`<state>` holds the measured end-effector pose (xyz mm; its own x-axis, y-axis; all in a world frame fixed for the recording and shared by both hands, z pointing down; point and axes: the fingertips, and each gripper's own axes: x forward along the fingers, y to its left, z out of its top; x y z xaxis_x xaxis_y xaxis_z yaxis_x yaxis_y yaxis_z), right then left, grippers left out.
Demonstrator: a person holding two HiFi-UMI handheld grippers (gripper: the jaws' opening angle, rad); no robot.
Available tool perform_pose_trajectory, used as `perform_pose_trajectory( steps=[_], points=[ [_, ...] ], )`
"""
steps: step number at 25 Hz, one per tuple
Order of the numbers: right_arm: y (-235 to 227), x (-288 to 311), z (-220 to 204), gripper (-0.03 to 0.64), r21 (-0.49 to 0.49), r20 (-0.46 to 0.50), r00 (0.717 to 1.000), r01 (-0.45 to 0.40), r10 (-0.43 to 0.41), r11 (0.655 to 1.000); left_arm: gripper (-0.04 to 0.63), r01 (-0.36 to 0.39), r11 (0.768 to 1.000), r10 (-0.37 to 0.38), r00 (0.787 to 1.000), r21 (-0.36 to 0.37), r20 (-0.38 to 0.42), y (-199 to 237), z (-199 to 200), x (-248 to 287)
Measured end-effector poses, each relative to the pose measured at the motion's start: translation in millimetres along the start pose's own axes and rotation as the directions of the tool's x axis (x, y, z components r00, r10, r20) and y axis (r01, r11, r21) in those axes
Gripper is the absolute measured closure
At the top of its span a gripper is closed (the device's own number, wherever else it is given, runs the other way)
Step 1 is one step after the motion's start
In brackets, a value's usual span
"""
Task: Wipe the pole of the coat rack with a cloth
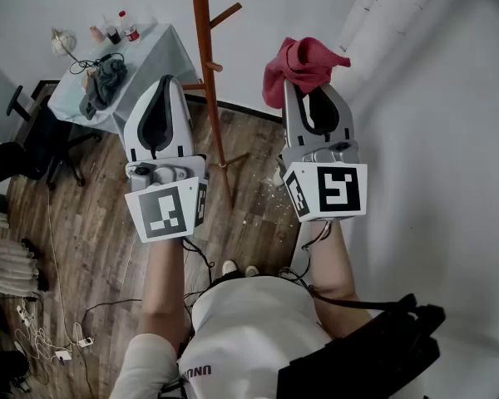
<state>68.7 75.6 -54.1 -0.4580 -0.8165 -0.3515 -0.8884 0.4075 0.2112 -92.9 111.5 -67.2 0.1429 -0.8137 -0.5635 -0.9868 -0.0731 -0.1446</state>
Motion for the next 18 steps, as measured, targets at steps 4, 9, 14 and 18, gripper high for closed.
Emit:
perform_pose_trajectory(
  steps=[4,9,14,18],
  points=[
    [1,3,-1,0.545,0.0,-0.006,1.0,-0.002,0.002,1.0,0.581,-0.011,1.0,0.011,1.0,-0.008,-0.003,5,-1,0],
    [2,5,-4,0.545,0.0,-0.009,1.0,-0.001,0.001,1.0,0.581,-0.017,1.0,0.017,1.0,-0.003,0.002,7,-2,0],
    [3,6,-7,0.543,0.021,-0.01,1.0,0.002,-0.002,1.0,0.581,-0.011,1.0,0.011,1.0,-0.001,0.001,8,-2,-1],
    [5,7,-12,0.544,0.04,-0.02,1.0,0.011,-0.011,0.999,0.581,0.001,1.0,-0.001,1.0,-0.007,-0.006,10,-4,-1]
  ],
)
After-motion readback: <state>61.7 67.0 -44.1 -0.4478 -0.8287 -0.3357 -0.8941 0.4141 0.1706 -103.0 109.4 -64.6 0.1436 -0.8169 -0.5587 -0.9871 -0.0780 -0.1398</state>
